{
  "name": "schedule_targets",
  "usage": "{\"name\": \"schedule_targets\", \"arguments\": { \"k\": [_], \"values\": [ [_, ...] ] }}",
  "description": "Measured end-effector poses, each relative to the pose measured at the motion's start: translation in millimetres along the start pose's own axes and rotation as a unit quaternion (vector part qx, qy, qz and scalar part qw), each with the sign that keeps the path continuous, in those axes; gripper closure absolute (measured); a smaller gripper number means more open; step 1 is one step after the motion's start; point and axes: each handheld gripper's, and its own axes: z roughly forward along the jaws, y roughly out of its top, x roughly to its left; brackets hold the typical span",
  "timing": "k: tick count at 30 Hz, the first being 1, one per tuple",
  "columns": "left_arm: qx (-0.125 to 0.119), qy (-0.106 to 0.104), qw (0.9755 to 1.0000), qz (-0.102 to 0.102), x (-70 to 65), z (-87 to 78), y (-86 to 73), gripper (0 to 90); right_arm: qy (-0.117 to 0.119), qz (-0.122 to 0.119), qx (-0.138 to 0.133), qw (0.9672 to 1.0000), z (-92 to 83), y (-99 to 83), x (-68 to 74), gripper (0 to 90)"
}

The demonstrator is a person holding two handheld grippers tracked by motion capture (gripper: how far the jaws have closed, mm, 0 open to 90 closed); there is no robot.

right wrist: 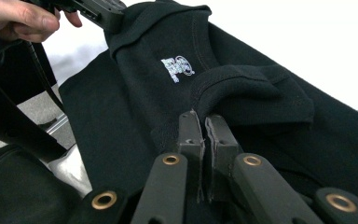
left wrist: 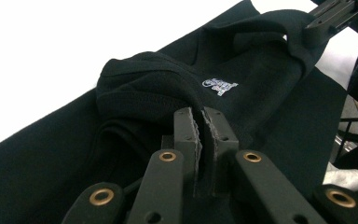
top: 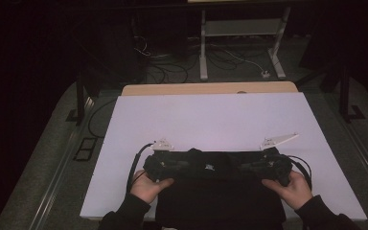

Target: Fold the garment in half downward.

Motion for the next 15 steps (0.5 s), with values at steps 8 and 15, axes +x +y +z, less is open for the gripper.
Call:
{"name": "schedule_targets", "arguments": {
  "k": [8,15],
  "values": [
    [0.008,-0.010,0.9999,-0.006,-0.8,0.6,-7.2,83.6,0.013,0.002,0.012,0.9998,1.3,-6.5,3.4,85.1],
    [0.011,-0.017,0.9997,-0.011,-2.3,1.0,-13.2,83.6,0.020,0.006,0.020,0.9996,2.1,-11.4,4.7,85.2]
  ]
}}
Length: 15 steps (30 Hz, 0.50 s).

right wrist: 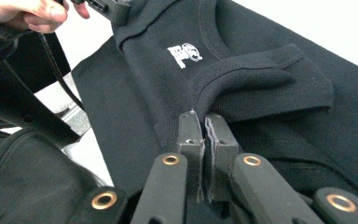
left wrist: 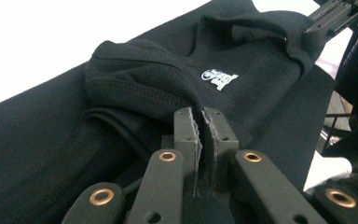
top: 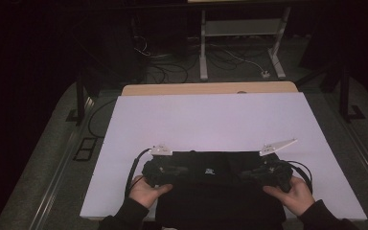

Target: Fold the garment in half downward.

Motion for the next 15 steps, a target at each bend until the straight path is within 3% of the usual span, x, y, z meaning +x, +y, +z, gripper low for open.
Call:
{"name": "schedule_targets", "arguments": {
  "k": [15],
  "values": [
    [0.024,-0.012,0.9996,0.000,-9.5,3.0,-14.9,83.5,0.015,-0.002,0.033,0.9993,8.8,-16.9,12.3,85.0]
  ]
}}
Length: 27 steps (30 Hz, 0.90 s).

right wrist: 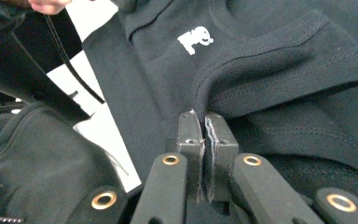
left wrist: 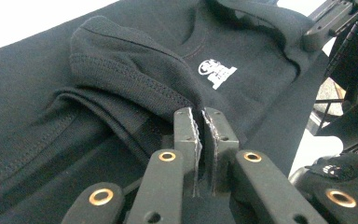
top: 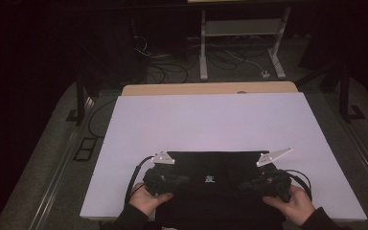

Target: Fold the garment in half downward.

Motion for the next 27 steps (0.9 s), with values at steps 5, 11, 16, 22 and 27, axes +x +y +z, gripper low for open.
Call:
{"name": "schedule_targets", "arguments": {
  "k": [5,11,16,22,27],
  "values": [
    [0.002,-0.005,1.0000,-0.005,-0.2,-1.9,-4.2,83.4,0.005,0.000,0.009,0.9999,1.7,-4.0,2.0,85.0],
    [0.014,-0.011,0.9998,-0.005,-5.6,0.0,-9.7,83.5,0.009,0.001,0.017,0.9998,3.8,-7.2,3.3,85.0],
    [0.029,-0.015,0.9995,-0.003,-9.7,2.5,-13.7,83.5,0.011,0.002,0.027,0.9996,5.4,-9.9,5.0,84.9],
    [0.041,-0.019,0.9990,-0.001,-12.4,3.8,-16.5,83.0,0.011,0.001,0.034,0.9993,5.8,-12.0,4.6,84.5],
    [0.046,-0.021,0.9987,-0.005,-13.9,4.6,-17.6,82.3,0.012,0.007,0.041,0.9991,7.0,-13.1,3.9,83.2]
  ]
}}
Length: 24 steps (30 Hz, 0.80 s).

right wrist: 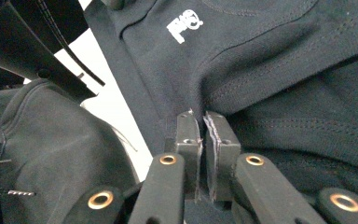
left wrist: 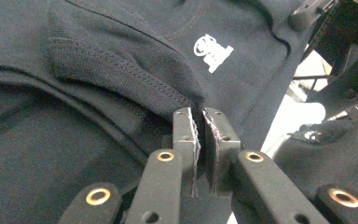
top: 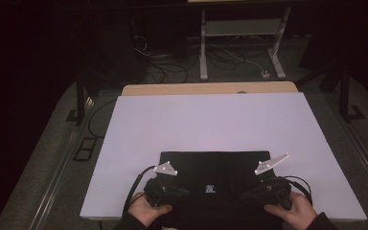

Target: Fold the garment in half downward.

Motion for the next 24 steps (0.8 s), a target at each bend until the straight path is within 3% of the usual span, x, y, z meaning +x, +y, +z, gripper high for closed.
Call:
{"name": "schedule_targets", "arguments": {
  "k": [5,9,10,17,21,24],
  "values": [
    [0.011,0.002,0.9999,0.004,-1.8,1.6,-1.3,81.4,0.001,0.003,0.005,1.0000,0.6,-0.7,0.1,79.4],
    [0.014,0.010,0.9998,0.000,-0.1,-1.1,-0.7,74.0,0.001,0.009,0.001,1.0000,-1.5,-1.1,0.4,74.9],
    [0.005,0.018,0.9998,-0.010,0.1,-3.1,-0.5,67.8,0.003,0.011,-0.005,0.9999,-3.9,-1.3,0.2,71.7],
    [-0.021,0.040,0.9990,-0.003,-0.7,-11.6,1.5,48.9,-0.006,0.013,-0.028,0.9995,-13.0,-2.3,-1.1,57.2],
    [-0.022,0.056,0.9982,0.002,-1.5,-13.1,3.4,40.5,-0.030,-0.008,-0.041,0.9987,-17.2,-1.9,0.7,53.2],
    [-0.023,0.056,0.9982,0.004,-2.1,-14.0,5.1,34.1,-0.040,-0.003,-0.047,0.9981,-19.6,-1.0,-0.1,44.9]
  ]
}}
